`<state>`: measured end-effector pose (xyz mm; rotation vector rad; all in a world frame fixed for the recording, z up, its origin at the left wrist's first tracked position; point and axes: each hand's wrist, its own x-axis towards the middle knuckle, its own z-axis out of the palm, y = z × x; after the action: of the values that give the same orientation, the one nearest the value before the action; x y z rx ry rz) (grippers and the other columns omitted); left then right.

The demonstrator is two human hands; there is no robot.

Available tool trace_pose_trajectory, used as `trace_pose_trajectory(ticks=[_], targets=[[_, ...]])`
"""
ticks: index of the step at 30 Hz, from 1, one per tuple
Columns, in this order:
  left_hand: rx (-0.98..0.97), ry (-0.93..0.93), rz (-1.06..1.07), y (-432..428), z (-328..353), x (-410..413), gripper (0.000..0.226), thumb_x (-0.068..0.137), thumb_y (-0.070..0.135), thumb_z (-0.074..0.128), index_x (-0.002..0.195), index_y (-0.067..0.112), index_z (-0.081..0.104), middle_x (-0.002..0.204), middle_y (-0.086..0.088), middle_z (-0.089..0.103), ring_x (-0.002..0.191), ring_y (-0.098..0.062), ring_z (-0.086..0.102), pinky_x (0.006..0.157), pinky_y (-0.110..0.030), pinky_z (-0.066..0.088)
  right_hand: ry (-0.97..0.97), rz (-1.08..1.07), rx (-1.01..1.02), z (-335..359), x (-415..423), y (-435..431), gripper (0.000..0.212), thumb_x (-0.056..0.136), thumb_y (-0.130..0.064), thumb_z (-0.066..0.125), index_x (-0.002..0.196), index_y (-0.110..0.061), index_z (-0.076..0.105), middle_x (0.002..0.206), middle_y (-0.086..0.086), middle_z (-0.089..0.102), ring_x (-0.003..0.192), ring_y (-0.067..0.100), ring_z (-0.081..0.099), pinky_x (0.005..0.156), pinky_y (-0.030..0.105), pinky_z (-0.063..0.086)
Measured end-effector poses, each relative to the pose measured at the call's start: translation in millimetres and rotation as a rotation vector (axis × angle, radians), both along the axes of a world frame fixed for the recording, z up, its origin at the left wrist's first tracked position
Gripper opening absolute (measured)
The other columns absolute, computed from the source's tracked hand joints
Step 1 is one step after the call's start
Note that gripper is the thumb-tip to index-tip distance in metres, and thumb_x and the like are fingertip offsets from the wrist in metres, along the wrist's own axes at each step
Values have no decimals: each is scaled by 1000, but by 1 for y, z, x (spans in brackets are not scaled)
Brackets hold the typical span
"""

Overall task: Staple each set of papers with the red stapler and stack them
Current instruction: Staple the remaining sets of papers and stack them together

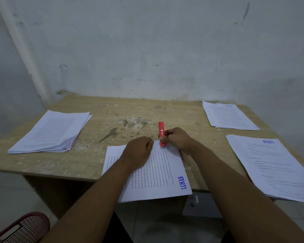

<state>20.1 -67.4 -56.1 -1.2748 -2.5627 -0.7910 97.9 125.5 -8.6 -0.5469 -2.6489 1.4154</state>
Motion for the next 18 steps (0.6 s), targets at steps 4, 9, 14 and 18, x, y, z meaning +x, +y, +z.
trace_pose_trajectory(ticks=[4,9,14,18], targets=[[1,1,3,0,1,1,36,110,35,37,80,22,53,75,5,51,72,-17,51,70,-36,41,-4,-6,16,1,1,-2,21,92,-26,78,106,-11,83,108,11,78,104,33,72,99,49,58],[-1,-2,5,0,2,1,37,110,36,36,80,21,53,75,4,52,72,-17,52,71,-38,44,5,-27,3,1,1,-2,19,91,-23,79,105,-11,83,106,11,79,105,34,72,98,47,58],[-9,-1,10,0,4,3,36,110,36,36,81,22,53,75,5,52,73,-18,52,72,-39,45,2,-19,23,3,2,-4,21,93,-24,77,106,-9,83,109,13,78,102,32,71,95,44,56],[-9,-2,7,-1,4,3,37,110,36,36,81,21,54,76,4,53,73,-19,53,73,-40,46,4,-21,32,4,1,-5,21,93,-23,77,106,-7,83,109,16,78,91,23,65,94,43,56]])
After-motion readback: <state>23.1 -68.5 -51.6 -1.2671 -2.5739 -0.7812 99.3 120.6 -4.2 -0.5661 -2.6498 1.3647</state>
